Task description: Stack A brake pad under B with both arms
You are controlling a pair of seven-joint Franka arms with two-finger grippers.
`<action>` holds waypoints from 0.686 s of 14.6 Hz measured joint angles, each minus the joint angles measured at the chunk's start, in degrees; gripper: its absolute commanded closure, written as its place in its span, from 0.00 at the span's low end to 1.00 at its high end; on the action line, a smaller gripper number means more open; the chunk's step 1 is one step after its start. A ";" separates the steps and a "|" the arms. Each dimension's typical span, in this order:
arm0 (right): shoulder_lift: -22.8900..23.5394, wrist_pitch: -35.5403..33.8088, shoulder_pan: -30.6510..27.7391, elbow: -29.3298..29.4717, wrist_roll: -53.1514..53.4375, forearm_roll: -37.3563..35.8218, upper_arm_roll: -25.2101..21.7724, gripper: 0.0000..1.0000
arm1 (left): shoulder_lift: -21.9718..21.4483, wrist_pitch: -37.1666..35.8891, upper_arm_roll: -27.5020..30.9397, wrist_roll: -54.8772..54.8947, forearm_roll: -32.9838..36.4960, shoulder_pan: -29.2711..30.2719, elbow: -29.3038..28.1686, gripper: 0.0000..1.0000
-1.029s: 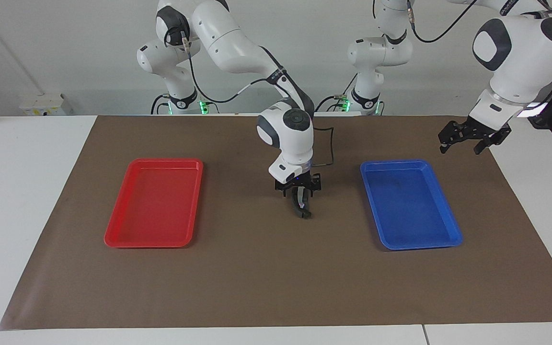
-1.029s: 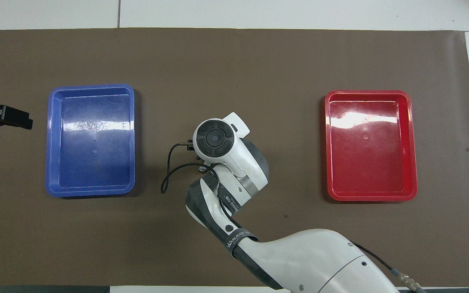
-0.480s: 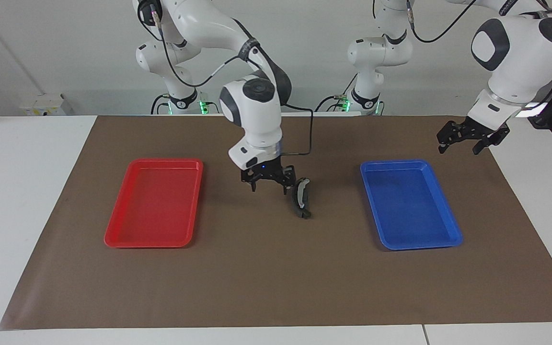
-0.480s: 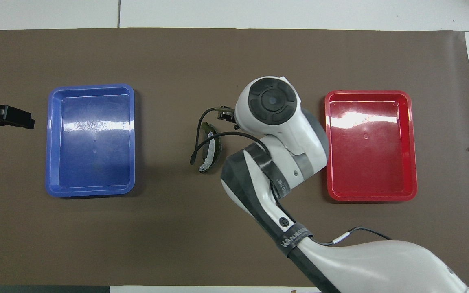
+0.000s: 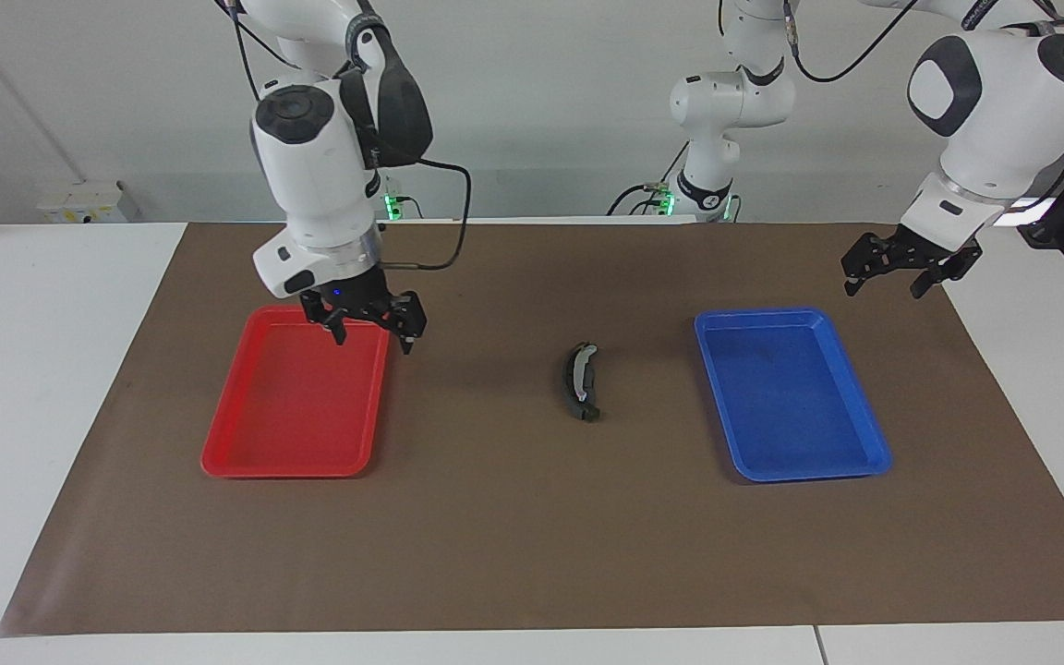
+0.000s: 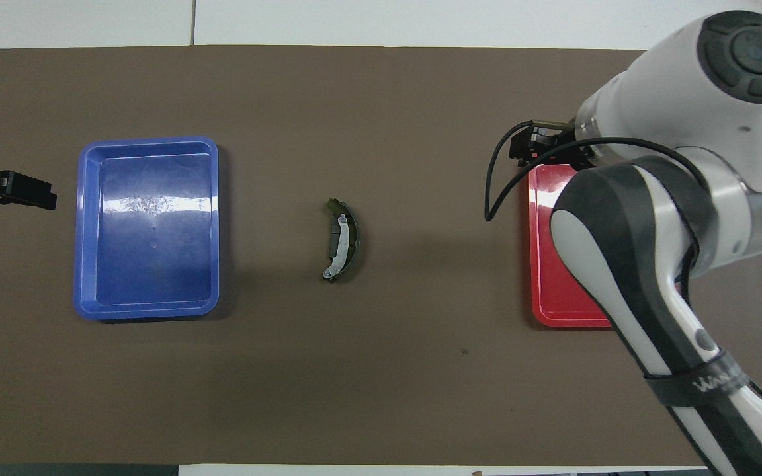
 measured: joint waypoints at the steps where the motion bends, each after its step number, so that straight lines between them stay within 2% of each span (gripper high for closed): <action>1: -1.38 -1.72 -1.85 -0.01 -2.18 -0.17 0.01 0.00 | 0.00 0.00 -0.06 0.00 0.00 0.00 0.00 0.01; 7: -7.50 -10.46 -11.27 -0.21 -12.66 -0.32 0.01 0.00 | 0.00 0.02 -0.15 0.00 0.00 -0.01 0.00 0.01; 10: -9.65 -14.28 -13.53 -0.17 -14.38 -0.33 -0.02 0.00 | 0.00 0.02 -0.15 0.00 0.00 -0.01 0.00 0.01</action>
